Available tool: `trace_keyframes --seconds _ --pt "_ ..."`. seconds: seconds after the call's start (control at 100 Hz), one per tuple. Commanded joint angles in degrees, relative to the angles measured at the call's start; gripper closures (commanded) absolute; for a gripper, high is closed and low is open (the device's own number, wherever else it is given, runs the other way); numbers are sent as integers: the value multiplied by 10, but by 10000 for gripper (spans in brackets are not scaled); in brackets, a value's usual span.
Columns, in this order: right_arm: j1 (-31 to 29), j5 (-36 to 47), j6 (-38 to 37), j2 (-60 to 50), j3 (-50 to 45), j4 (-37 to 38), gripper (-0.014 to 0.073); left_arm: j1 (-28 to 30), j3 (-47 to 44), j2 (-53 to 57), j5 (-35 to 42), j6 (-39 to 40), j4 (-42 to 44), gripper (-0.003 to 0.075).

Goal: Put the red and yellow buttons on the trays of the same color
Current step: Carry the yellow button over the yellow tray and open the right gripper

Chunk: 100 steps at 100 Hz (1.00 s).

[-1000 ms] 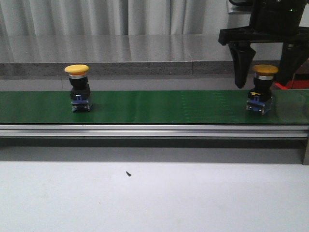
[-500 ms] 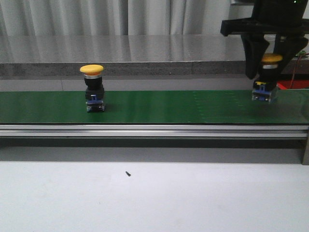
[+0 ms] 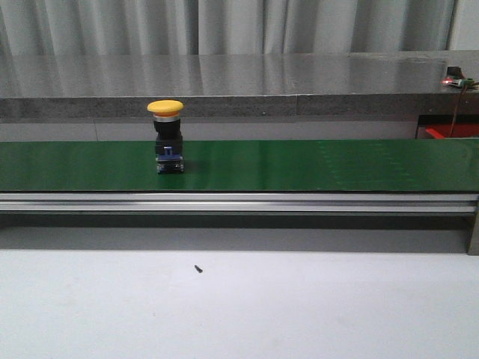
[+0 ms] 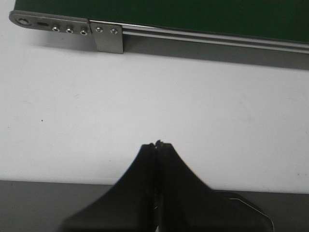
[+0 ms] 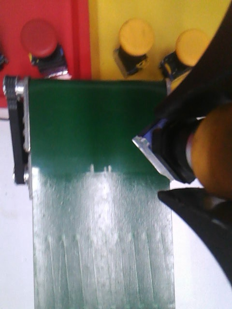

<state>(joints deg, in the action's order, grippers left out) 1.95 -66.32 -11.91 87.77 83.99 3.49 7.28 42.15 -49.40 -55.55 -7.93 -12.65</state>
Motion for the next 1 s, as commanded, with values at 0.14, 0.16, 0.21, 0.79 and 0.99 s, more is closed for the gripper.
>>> trace_keyframes --seconds 0.14,0.16,0.21,0.79,0.99 --pt "-87 9 3 -59 -28 13 341 -4 14 4 24 -2 -8 740" --pt "-95 8 3 -62 -30 13 341 -4 14 4 25 -2 -8 740" --pt "-114 2 3 -64 -32 13 341 -4 14 4 25 -2 -8 740" --pt "-305 71 3 -69 -113 2 341 -4 14 4 25 -2 -8 740" --pt "-341 124 3 -43 -154 -13 341 -4 14 4 25 -2 -8 740"
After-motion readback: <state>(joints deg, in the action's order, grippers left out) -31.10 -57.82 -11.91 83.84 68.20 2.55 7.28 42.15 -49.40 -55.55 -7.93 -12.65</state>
